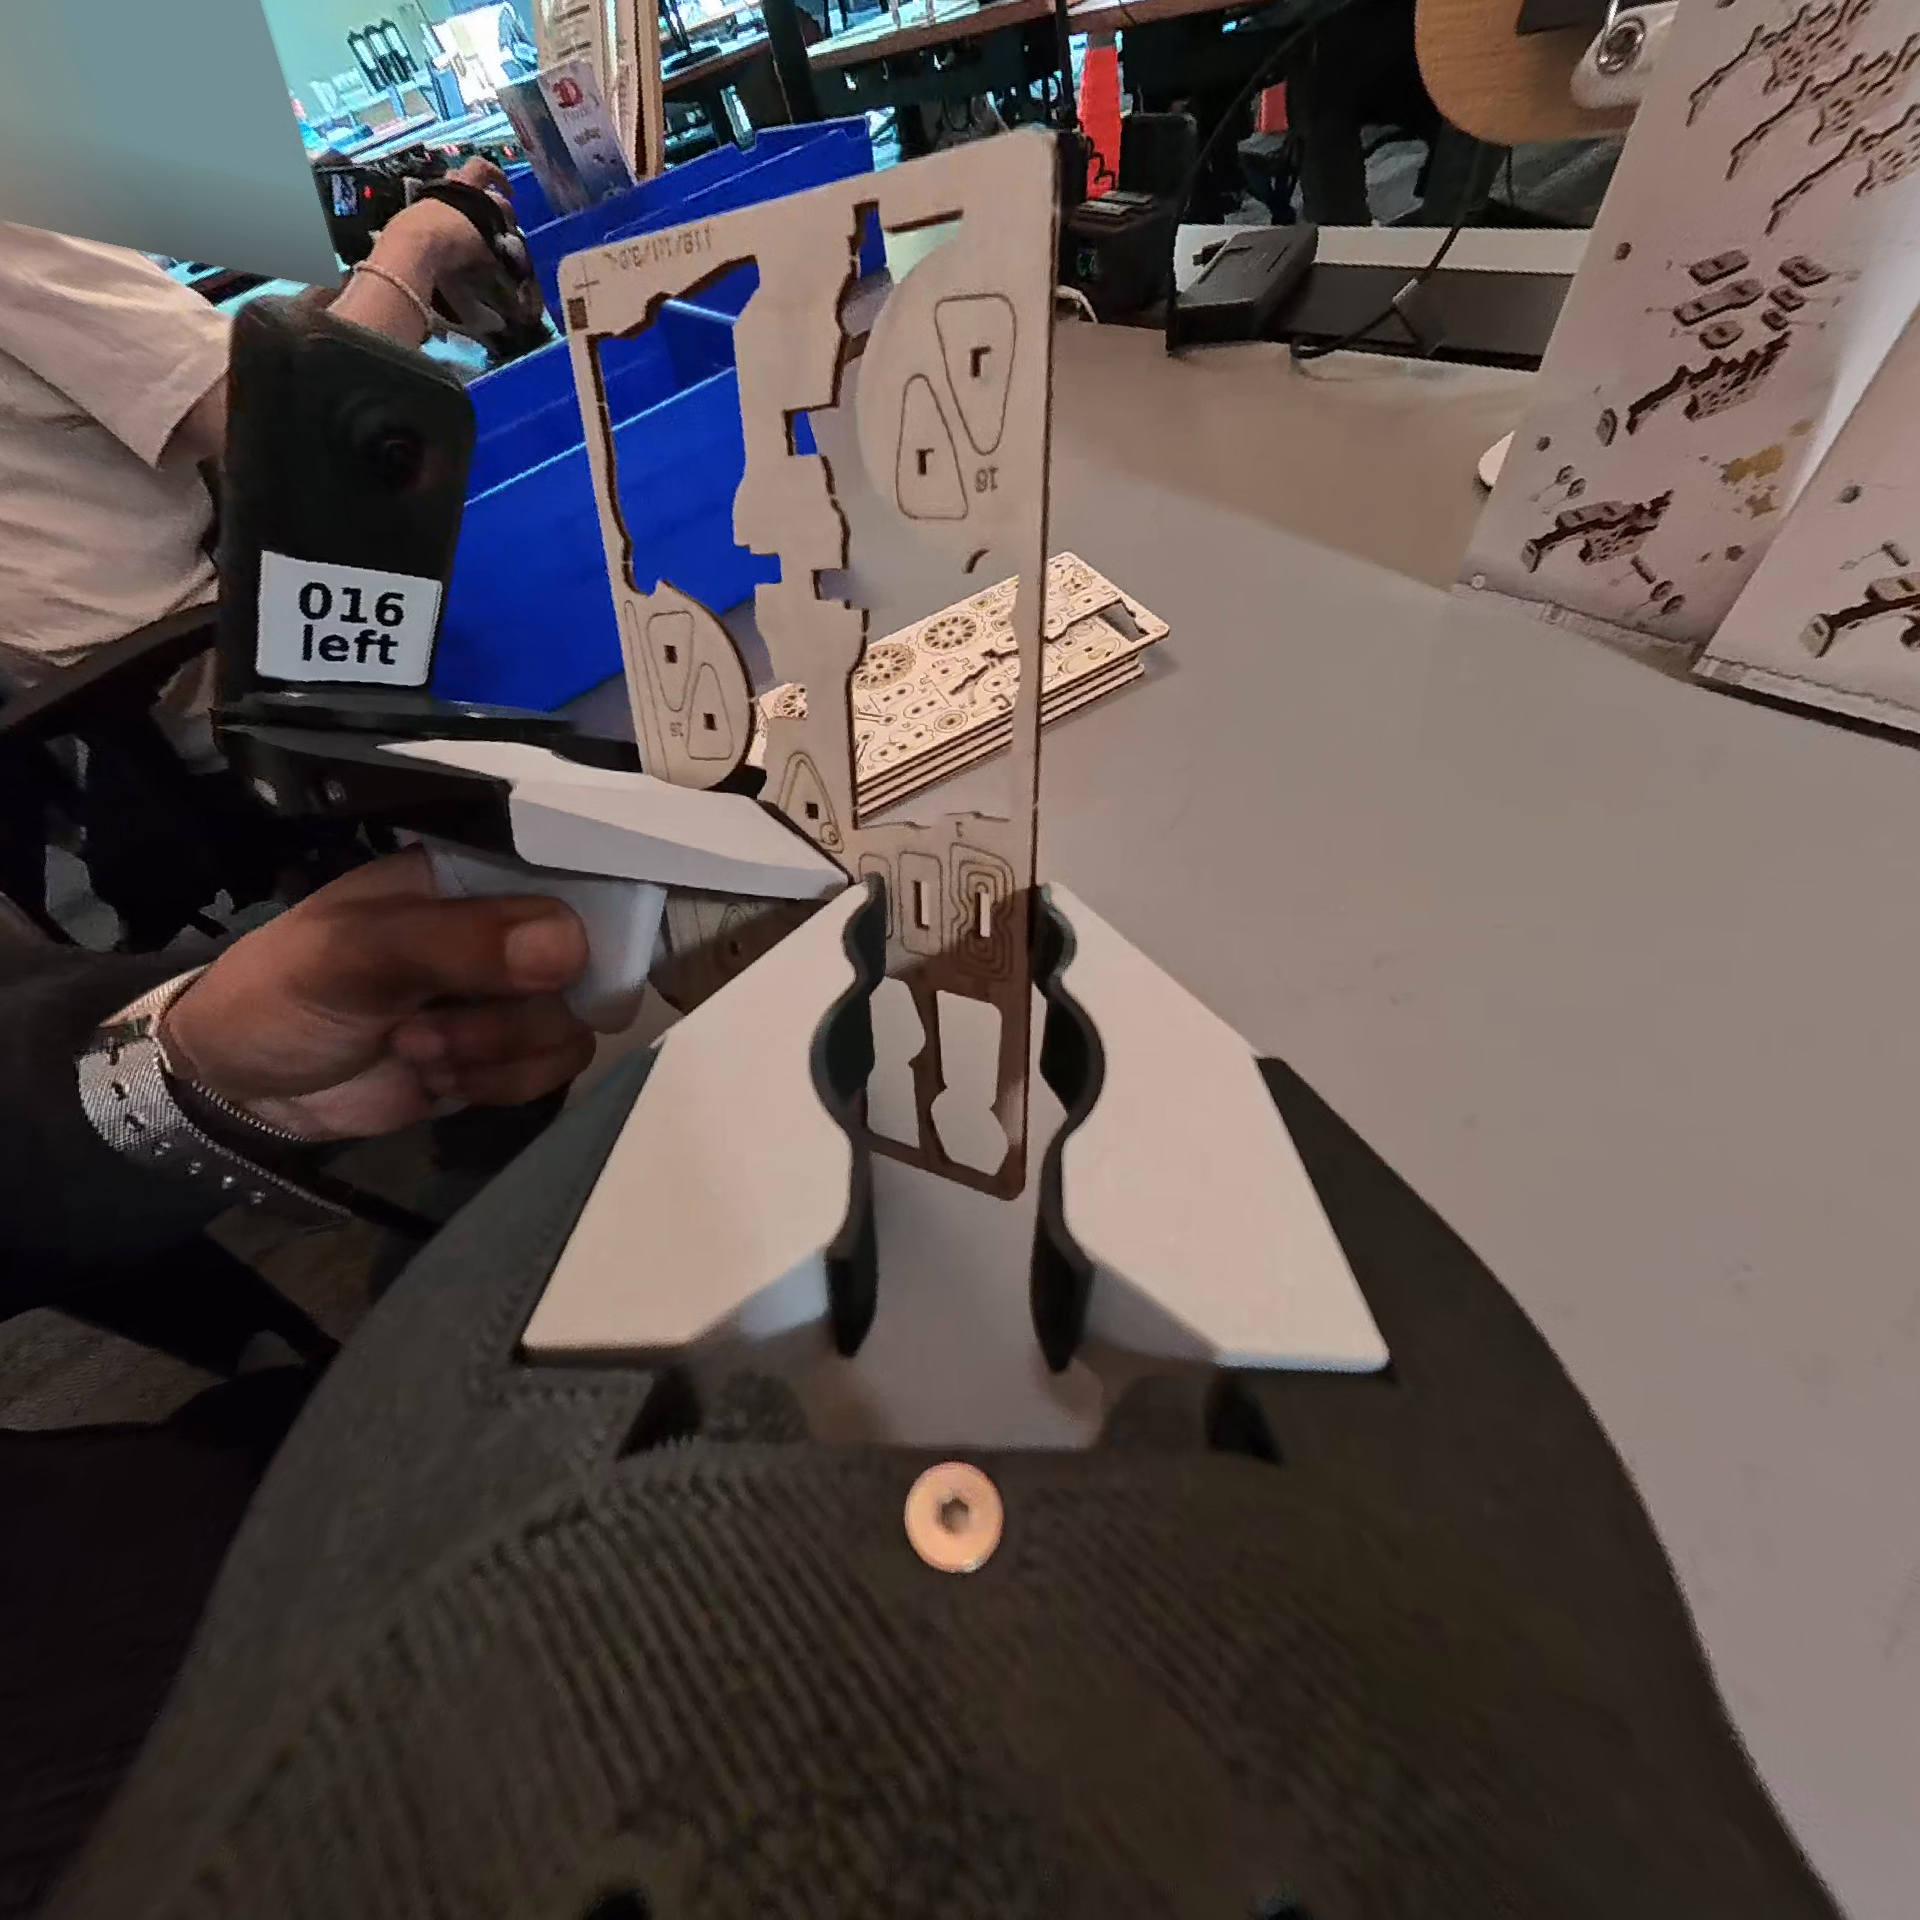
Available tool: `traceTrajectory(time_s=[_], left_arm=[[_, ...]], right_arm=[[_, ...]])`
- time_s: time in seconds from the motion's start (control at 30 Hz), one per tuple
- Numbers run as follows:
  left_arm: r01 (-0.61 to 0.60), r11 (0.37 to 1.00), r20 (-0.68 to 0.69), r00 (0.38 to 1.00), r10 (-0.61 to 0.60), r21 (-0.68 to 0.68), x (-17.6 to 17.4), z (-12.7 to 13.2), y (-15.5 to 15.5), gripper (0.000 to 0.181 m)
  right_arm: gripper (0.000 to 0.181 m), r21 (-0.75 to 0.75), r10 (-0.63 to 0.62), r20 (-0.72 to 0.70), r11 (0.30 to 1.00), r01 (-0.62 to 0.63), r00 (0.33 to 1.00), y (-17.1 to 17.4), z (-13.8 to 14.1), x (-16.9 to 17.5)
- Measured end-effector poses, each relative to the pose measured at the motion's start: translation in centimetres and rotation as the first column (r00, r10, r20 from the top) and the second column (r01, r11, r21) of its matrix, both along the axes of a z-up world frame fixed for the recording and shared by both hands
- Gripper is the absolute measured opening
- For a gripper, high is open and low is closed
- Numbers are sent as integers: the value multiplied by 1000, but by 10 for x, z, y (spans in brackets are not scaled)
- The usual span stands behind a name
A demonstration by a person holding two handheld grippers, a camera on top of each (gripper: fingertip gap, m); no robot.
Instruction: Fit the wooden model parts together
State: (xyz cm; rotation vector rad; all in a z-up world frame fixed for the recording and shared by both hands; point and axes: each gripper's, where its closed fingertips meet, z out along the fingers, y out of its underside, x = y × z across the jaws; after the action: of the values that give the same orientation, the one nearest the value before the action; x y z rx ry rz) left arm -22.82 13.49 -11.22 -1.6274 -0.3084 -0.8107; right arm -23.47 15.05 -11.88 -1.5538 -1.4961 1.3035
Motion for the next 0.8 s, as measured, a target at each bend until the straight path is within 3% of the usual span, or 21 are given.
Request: traceTrajectory(time_s=[0.23, 0.47, 0.8], left_arm=[[-87, 996, 6, 996, 87, 4, -1, 0, 1, 3], [-47, 999, 105, 993, 45, 16, -4, 2, 2, 3], [-206, 978, 164, 965, 205, -11, -83, -2, -22, 2]], right_arm=[[28, 69, -83, -3, 994, 83, 997, 3, -2, -3], [31, 19, -85, -11, 996, 85, 996, 3, 4, -3], [33, -87, -75, -70, 994, 68, 995, 17, 20, 7]])
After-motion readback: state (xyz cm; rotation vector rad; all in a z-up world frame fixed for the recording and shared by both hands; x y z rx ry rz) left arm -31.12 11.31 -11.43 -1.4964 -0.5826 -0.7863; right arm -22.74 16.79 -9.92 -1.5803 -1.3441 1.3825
